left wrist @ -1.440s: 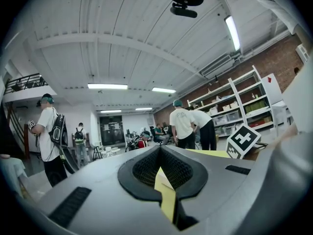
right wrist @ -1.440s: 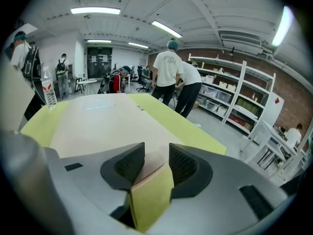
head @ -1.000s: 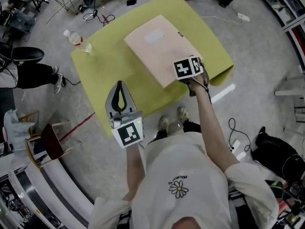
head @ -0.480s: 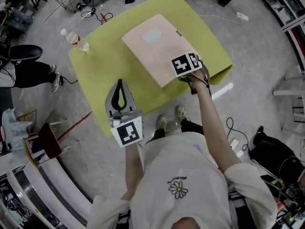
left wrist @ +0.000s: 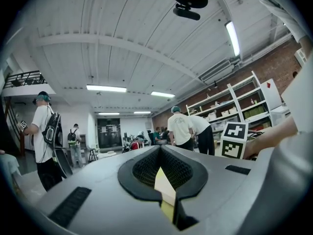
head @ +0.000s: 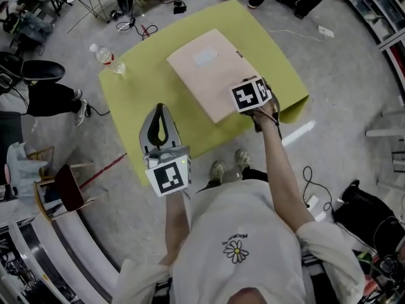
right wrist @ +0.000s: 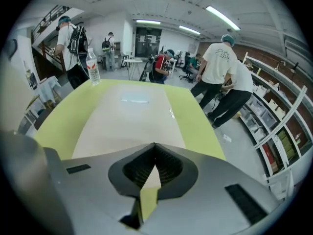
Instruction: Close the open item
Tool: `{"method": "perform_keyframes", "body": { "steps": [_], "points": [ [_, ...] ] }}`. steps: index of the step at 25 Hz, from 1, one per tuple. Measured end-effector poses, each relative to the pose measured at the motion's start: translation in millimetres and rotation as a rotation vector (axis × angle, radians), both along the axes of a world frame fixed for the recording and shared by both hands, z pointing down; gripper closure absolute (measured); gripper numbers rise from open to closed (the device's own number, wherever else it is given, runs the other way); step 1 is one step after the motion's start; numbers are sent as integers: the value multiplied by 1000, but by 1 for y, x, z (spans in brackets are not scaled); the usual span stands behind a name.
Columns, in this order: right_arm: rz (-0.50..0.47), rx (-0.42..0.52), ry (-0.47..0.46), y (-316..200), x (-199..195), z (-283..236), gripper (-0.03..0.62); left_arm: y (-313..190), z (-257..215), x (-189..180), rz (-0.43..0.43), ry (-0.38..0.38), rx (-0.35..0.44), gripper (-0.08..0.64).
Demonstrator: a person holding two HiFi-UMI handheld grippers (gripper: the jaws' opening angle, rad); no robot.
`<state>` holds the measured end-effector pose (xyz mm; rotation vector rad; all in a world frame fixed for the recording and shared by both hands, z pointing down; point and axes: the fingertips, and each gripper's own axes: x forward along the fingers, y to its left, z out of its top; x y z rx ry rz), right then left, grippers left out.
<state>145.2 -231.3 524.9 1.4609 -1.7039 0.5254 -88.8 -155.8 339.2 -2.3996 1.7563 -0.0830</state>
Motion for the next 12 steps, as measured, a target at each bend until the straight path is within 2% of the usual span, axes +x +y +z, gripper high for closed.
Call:
{"method": "perform_keyframes", "body": {
  "steps": [7,12],
  "points": [
    [30,211,-63,-3,2,-65,580,2,-31,13,16,-3,64,546],
    [-11,465,-267,8,-23,-130,580,7,-49,10,13,17,92,546]
  ]
}}
